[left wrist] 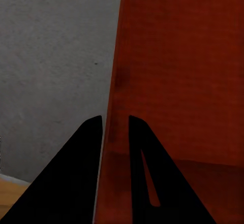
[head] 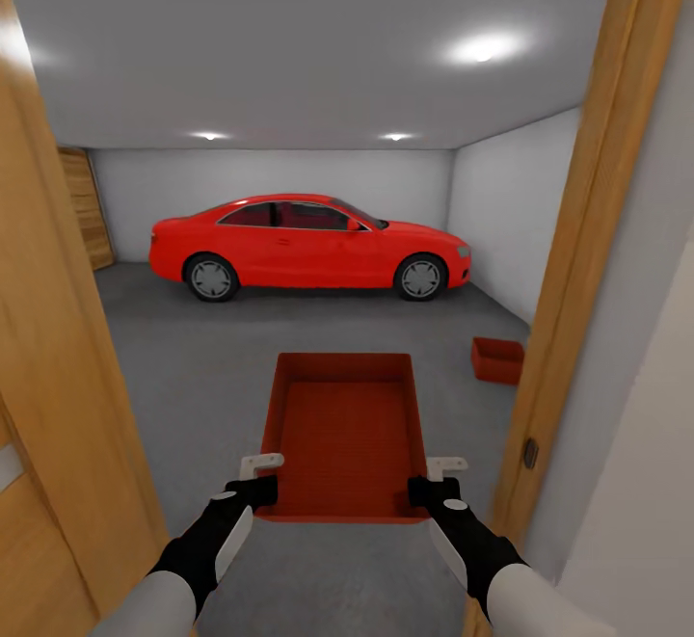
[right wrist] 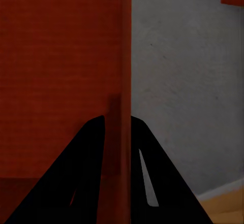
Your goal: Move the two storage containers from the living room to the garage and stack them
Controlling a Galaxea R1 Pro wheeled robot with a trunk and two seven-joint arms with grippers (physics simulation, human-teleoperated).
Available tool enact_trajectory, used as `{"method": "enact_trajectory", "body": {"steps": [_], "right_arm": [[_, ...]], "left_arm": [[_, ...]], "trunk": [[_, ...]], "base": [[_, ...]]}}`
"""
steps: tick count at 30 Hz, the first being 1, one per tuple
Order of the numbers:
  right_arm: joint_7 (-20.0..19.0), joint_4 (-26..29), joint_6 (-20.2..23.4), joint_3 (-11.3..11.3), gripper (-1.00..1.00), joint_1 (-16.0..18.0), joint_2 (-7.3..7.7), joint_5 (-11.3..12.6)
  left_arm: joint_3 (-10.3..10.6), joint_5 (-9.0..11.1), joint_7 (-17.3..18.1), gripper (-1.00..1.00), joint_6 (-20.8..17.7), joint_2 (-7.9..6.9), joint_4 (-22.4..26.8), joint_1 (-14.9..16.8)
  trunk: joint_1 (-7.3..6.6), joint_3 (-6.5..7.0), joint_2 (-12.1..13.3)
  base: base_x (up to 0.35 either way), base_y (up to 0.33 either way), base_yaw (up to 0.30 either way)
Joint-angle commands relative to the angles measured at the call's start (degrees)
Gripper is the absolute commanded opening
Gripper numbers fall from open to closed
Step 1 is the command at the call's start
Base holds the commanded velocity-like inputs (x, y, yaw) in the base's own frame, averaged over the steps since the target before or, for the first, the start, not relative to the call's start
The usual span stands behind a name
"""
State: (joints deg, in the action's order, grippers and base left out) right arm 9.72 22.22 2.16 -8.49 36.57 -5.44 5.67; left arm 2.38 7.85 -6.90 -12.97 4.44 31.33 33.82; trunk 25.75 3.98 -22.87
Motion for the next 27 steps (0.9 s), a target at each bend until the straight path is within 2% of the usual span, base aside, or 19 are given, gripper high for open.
{"method": "enact_trajectory", "body": {"steps": [1, 27], "right_arm": [[0.57, -0.05, 0.22, 0.21, -1.0, 0.0, 0.61, 0.94], [0.56, -0.04, 0.04, 0.23, -1.0, 0.0, 0.61, 0.92]], "left_arm": [[-1.59, -0.29, -0.74, -1.0, 0.05, -1.19, 0.3, 0.02], [-1.6, -0.29, -0.76, -1.0, 0.05, -1.19, 0.48, 0.02]], "trunk": [[0.04, -0.02, -0.05], [0.04, -0.02, -0.05]], "base": [[0.131, 0.109, -0.013], [0.033, 0.03, -0.001]]}}
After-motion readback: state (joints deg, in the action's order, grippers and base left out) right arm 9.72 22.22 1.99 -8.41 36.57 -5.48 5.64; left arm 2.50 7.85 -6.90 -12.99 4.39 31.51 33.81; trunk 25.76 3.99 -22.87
